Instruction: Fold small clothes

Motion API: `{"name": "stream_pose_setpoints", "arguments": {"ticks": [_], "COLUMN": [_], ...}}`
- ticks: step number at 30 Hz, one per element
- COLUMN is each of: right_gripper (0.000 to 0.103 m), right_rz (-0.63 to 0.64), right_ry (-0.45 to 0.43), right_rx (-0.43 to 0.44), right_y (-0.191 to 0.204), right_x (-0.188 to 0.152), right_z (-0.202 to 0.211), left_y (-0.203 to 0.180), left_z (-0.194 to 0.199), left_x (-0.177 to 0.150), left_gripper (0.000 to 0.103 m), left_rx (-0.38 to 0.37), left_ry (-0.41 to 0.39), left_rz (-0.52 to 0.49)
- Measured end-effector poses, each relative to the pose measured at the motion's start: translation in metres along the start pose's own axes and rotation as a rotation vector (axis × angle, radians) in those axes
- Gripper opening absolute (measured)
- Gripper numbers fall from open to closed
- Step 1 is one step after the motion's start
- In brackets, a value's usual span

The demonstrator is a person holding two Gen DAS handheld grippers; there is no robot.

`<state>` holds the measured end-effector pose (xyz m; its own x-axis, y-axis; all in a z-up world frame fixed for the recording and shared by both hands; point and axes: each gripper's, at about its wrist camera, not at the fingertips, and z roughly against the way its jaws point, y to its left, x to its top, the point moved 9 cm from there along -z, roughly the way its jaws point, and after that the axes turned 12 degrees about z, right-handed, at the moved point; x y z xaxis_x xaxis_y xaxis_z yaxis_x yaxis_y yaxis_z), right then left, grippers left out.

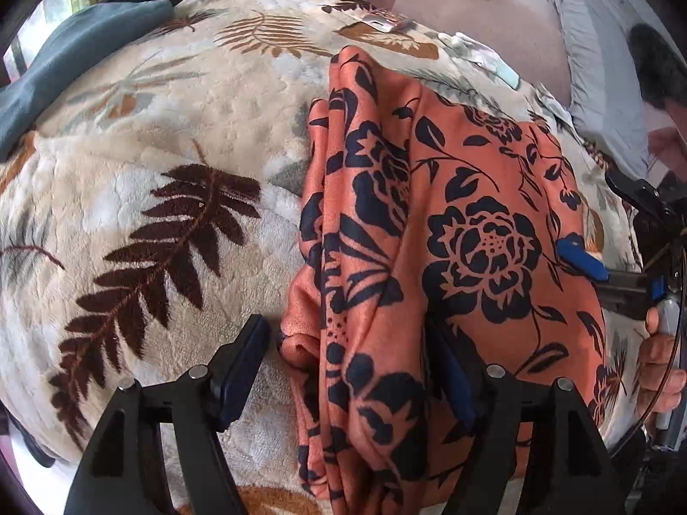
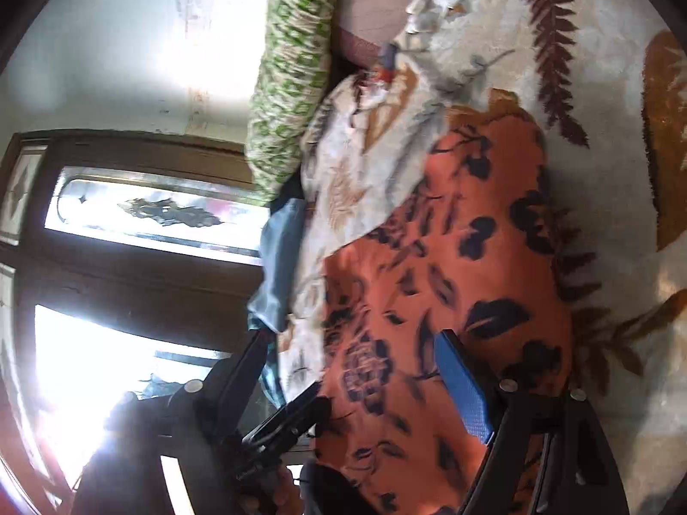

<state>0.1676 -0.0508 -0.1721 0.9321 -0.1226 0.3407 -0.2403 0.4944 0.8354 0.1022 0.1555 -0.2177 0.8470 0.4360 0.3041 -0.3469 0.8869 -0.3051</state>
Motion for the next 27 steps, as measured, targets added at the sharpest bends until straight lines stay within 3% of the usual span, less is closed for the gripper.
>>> {"name": "stream_pose_setpoints", "arguments": {"ticks": [2, 5, 7, 9, 10, 11, 12, 14, 16, 18, 20, 23, 27], "right_gripper": [0.081, 0.082, 0.082, 0.084, 0.088, 0.088, 0.087, 0.087, 0.087, 0.087, 0.087, 0.087, 0.088], "right_rz": [-0.083, 0.025, 0.083, 0.084, 0.075, 0.058, 0.027, 0.001, 0.042, 0.093, 0.096, 0.021, -0.096], "right_ry": [0.001, -0.01, -0.016, -0.015, -0.005, 0.028, 0.057, 0.007, -0.006, -0.045, -0.066, -0.06, -0.055], "right_rx": [0.041, -0.002, 0.028, 0.051, 0.03, -0.02, -0.035, 0.005, -0.001, 0.016, -0.026, -0.123, -0.046], "right_y": [-0.015, 0.014, 0.033, 0.037, 0.029, 0.013, -0.003, 0.002, 0.018, 0.031, 0.024, -0.018, -0.045], "right_x": [0.0, 0.003, 0.002, -0.003, -0.006, -0.012, -0.018, -0.016, -0.013, -0.012, -0.018, -0.031, -0.04], "right_z": [-0.007, 0.012, 0.021, 0.021, 0.016, 0.006, -0.003, 0.003, 0.017, 0.037, 0.053, 0.067, 0.061], "left_y": [-0.005, -0.015, -0.011, 0.005, 0.017, 0.022, 0.02, 0.013, 0.008, 0.006, 0.006, 0.005, 0.007], "left_z": [0.015, 0.043, 0.049, 0.031, 0.013, 0.004, 0.01, 0.028, 0.044, 0.05, 0.042, 0.019, -0.003], "left_x": [0.003, 0.019, 0.025, 0.024, 0.018, 0.014, 0.015, 0.019, 0.031, 0.043, 0.051, 0.054, 0.047], "left_gripper": [0.077, 0.077, 0.079, 0.083, 0.082, 0.083, 0.082, 0.082, 0.082, 0.082, 0.082, 0.082, 0.082], "left_rx": [-0.02, -0.085, -0.129, -0.1, -0.04, -0.054, -0.083, -0.166, -0.255, -0.299, -0.328, -0.38, -0.46], "left_ry": [-0.004, -0.082, -0.104, -0.065, -0.004, 0.017, -0.012, -0.028, -0.061, -0.074, -0.042, 0.045, 0.15], "left_rz": [0.013, -0.014, 0.003, 0.049, 0.072, 0.093, 0.101, 0.126, 0.147, 0.168, 0.191, 0.243, 0.334]}}
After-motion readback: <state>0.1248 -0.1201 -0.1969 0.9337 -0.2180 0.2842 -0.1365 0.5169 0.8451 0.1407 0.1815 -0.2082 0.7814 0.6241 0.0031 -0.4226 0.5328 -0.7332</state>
